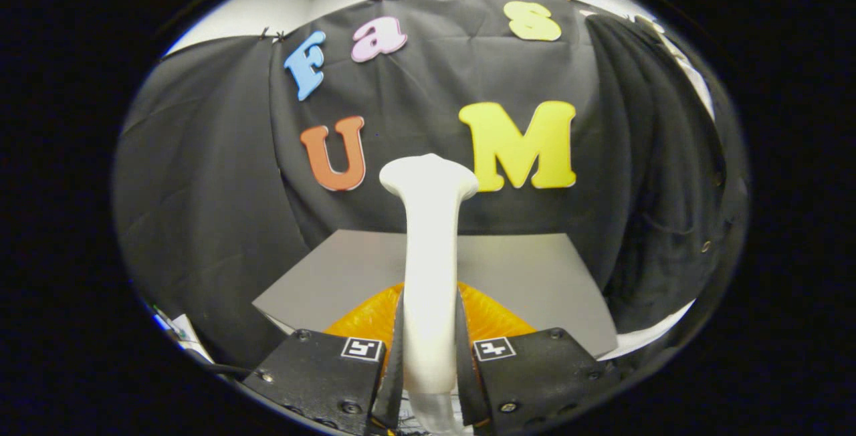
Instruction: Iron the clothes twice with a garment steamer, once on the left side and once on the right side.
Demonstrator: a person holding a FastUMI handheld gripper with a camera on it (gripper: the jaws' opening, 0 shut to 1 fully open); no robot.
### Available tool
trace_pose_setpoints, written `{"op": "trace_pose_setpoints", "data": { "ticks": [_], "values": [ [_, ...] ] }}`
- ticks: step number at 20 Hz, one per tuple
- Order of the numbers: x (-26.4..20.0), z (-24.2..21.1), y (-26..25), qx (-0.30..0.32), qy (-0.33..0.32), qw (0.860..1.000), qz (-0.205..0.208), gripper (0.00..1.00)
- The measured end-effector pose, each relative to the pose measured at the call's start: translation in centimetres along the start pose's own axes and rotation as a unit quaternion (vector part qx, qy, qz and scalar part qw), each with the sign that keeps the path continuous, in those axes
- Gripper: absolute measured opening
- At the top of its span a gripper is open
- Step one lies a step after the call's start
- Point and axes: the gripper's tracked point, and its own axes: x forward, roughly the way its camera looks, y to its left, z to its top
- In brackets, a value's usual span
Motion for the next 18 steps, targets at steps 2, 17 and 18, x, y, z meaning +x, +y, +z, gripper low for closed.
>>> {"op": "trace_pose_setpoints", "data": {
  "ticks": [2,17,18],
  "values": [
    [-3.6,2.1,-2.2,0.003,-0.031,0.999,-0.011,0.36],
    [-20.4,11.7,-23.2,0.02,-0.182,0.971,-0.15,0.36],
    [-20.4,12.0,-24.0,0.018,-0.184,0.971,-0.152,0.36]
  ]
}}
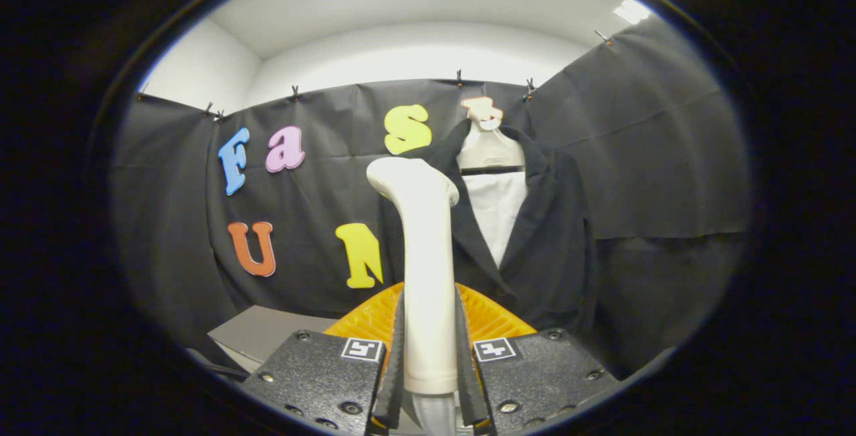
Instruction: Iron the clothes twice with a garment steamer, once on the left side and once on the right side.
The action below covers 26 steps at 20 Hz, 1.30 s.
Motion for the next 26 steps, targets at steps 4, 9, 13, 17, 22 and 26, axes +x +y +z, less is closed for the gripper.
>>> {"op": "trace_pose_setpoints", "data": {
  "ticks": [4,9,13,17,22,26],
  "values": [
    [1.9,-0.7,-1.3,-0.015,0.015,1.0,0.009,0.36],
    [4.4,-3.1,-2.2,-0.02,0.043,0.999,0.011,0.36],
    [5.0,-5.3,-3.0,-0.016,0.066,0.998,0.008,0.37],
    [4.6,-6.6,-3.6,-0.02,0.08,0.997,0.007,0.37],
    [4.2,-8.5,-4.6,-0.024,0.096,0.995,-0.002,0.37],
    [3.8,-10.3,-5.1,-0.029,0.112,0.993,-0.005,0.37]
  ]
}}
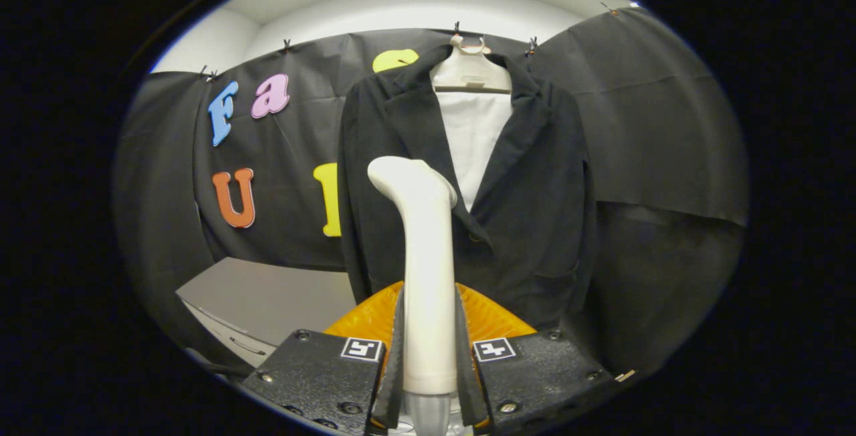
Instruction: Iron the clothes twice with a garment steamer, once on the left side and once on the right side.
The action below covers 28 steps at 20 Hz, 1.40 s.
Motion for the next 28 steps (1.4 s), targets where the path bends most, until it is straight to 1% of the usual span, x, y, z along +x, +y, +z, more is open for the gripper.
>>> {"op": "trace_pose_setpoints", "data": {
  "ticks": [16,28],
  "values": [
    [1.1,-7.2,-1.7,-0.011,0.071,0.997,-0.007,0.37],
    [1.8,-13.4,-2.3,-0.017,0.136,0.991,-0.007,0.36]
  ]
}}
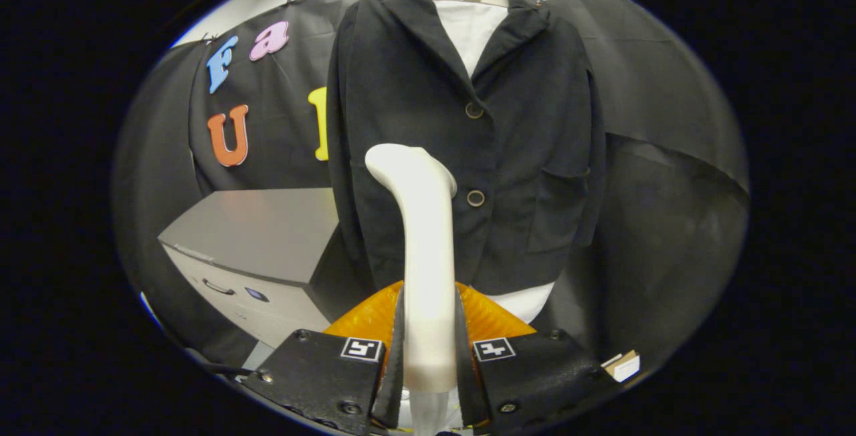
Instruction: Iron the clothes twice with a garment steamer, once on the left side and once on the right side.
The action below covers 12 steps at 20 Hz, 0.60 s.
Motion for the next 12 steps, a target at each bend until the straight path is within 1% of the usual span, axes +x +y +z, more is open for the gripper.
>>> {"op": "trace_pose_setpoints", "data": {
  "ticks": [12],
  "values": [
    [1.7,-5.1,-0.7,-0.009,0.053,0.999,-0.006,0.37]
  ]
}}
